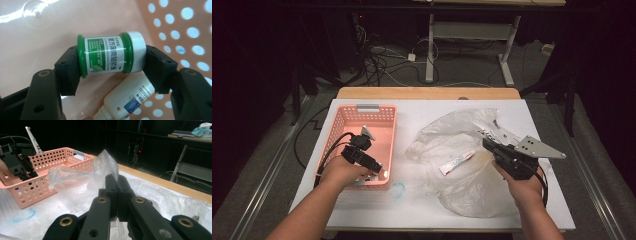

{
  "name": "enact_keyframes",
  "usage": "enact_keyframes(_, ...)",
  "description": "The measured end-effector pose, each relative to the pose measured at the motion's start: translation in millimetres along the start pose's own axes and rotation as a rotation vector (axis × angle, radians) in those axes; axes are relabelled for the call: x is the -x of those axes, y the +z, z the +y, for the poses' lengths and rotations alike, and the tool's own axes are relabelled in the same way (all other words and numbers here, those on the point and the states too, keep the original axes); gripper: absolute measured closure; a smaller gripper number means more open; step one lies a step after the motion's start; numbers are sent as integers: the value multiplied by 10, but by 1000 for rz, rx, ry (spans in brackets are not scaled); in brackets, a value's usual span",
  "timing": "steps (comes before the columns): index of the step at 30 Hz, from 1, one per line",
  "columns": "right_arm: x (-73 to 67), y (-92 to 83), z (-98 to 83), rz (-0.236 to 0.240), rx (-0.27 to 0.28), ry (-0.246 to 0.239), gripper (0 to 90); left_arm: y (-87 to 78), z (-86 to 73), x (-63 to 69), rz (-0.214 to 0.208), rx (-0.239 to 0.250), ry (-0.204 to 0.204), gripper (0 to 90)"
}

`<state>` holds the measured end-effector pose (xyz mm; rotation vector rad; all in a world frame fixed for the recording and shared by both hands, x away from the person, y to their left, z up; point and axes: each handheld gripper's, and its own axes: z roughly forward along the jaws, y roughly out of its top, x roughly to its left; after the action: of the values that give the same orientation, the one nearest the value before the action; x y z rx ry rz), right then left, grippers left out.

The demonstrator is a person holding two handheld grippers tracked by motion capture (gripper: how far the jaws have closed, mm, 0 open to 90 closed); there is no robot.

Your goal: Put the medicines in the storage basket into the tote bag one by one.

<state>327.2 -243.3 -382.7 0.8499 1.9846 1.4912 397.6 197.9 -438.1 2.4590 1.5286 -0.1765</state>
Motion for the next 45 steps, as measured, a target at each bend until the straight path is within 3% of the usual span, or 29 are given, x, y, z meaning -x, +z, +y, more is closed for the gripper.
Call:
enact_keyframes(18, -9, -3, 3, 1, 1, -5, 900, -16, -30, 24, 37, 31, 21, 352)
enact_keyframes(28, -5, -4, -1, 2, 0, -6, 900, -75, -114, 42, 34, 113, 39, 352)
enact_keyframes(35, -11, -10, 5, 1, 3, -5, 900, -130, -177, 28, 6, 187, 43, 352)
enact_keyframes(39, -13, -20, 15, 0, 7, -3, 900, -152, -212, 61, 19, 225, 77, 352)
enact_keyframes(45, -14, -15, 10, 3, 6, -5, 900, -203, -313, 95, 42, 328, 101, 352)
